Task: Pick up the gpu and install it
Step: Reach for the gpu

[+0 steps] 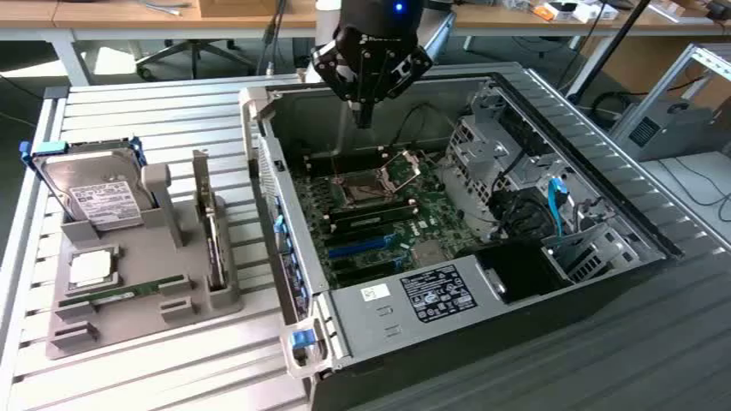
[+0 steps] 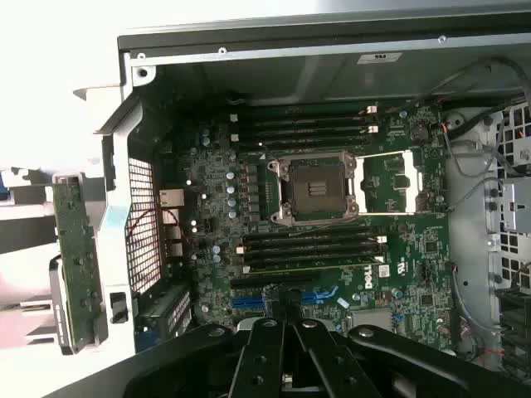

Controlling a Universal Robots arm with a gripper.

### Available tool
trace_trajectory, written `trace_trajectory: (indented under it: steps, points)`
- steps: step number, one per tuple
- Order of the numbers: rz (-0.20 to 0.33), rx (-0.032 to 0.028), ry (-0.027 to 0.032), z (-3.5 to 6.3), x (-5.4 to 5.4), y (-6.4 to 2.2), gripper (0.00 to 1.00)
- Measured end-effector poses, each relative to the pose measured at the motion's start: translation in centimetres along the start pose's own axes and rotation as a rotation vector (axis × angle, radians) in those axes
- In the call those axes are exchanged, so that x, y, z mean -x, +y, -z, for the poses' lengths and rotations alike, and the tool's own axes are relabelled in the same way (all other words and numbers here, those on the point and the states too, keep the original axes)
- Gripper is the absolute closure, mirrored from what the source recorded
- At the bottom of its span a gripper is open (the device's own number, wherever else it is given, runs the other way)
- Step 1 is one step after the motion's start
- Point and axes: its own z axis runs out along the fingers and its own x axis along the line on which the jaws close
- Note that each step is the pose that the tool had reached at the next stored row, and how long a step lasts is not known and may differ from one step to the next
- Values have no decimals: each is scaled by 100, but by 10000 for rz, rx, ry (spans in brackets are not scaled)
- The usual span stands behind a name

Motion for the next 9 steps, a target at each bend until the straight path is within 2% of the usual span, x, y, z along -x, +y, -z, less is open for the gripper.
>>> trace_trajectory:
  steps: [9]
  points:
    - [0, 1, 0, 0, 0, 0, 90]
